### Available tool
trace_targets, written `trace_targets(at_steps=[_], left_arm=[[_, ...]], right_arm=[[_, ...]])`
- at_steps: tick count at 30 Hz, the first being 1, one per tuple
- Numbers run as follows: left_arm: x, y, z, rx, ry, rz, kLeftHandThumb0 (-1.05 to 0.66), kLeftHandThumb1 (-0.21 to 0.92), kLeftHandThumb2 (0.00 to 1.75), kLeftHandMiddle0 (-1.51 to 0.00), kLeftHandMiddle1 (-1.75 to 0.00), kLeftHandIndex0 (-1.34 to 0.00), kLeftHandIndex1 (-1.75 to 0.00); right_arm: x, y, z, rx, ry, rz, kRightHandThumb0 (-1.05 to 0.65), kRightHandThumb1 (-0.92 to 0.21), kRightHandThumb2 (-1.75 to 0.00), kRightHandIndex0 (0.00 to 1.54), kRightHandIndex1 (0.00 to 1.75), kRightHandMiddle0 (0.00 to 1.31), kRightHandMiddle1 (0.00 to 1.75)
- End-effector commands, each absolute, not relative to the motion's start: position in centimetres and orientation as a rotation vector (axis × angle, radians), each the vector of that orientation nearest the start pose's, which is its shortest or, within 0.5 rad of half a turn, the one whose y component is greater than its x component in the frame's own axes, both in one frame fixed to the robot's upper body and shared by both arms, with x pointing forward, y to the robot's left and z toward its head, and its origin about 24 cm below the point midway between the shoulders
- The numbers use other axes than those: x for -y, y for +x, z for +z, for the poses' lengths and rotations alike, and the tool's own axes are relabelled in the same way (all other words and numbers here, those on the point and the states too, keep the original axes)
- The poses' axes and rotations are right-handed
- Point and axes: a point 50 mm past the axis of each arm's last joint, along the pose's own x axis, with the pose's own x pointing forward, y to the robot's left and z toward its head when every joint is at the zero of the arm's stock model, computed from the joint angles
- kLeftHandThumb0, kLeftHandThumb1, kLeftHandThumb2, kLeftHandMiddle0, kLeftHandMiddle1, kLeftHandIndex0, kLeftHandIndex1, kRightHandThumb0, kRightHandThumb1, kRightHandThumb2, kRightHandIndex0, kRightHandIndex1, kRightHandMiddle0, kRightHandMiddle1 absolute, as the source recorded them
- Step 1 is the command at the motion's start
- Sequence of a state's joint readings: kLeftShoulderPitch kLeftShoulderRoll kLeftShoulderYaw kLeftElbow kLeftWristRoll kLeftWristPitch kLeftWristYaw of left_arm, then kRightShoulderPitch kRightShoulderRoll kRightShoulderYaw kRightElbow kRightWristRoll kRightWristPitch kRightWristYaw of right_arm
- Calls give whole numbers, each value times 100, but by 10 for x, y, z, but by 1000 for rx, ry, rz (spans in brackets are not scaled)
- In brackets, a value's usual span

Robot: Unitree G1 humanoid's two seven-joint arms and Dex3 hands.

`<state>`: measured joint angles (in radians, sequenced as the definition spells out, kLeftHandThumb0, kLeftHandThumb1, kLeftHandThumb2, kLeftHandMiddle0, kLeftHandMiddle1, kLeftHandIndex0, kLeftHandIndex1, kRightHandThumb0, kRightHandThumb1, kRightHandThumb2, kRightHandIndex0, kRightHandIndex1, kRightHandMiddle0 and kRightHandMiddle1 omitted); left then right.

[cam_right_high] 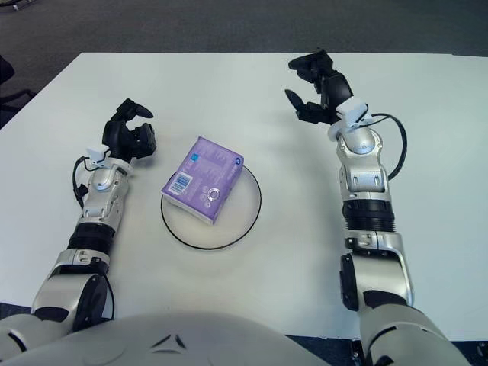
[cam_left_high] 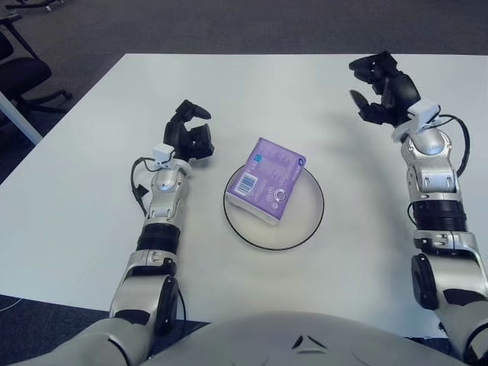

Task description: Put the tissue paper into the plate.

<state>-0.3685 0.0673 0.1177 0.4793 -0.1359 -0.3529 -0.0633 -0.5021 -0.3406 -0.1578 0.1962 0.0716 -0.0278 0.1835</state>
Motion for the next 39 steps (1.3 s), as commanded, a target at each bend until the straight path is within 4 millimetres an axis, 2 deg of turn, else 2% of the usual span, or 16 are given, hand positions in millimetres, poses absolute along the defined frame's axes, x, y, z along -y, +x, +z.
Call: trace_targets(at_steps=[1, 3, 10, 12, 17, 21, 27, 39], left_arm=[[-164, 277, -3, -5, -120, 36, -47, 35, 127, -131, -175, -58, -175], [-164, 276, -2, 0, -118, 33, -47, 35, 127, -131, -175, -58, -175], [-163, 275, 1, 17, -110, 28, -47, 35, 127, -131, -175, -58, -175], [-162, 274, 2, 23, -110, 26, -47, 35, 127, -131, -175, -58, -175], [-162, 274, 4, 25, -110, 24, -47, 36, 127, -131, -175, -58, -175], [-163, 273, 4, 26, -109, 22, -46, 37, 125, -131, -175, -57, -175], [-162, 273, 5, 21, -117, 15, -45, 40, 122, -130, -175, -55, -175], [-163, 273, 4, 24, -116, 2, -45, 42, 119, -130, -175, -53, -175]], right_arm=[[216, 328, 143, 276, -82, 18, -38, -72, -80, 29, 126, 30, 173], [217, 326, 134, 240, -39, 0, -38, -71, -81, 31, 130, 31, 174], [214, 323, 125, 181, 1, -25, -39, -67, -87, 39, 143, 35, 175], [212, 322, 118, 155, 10, -30, -16, -62, -88, 46, 141, 36, 175], [207, 314, 94, 103, 38, -28, -3, -54, -95, 54, 141, 37, 175], [207, 305, 75, 63, 68, -27, -1, -47, -104, 62, 143, 37, 175], [204, 299, 60, 23, 89, -29, -1, -33, -124, 70, 152, 39, 175], [194, 289, 39, -41, 87, -87, -1, -25, -138, 71, 166, 42, 175]])
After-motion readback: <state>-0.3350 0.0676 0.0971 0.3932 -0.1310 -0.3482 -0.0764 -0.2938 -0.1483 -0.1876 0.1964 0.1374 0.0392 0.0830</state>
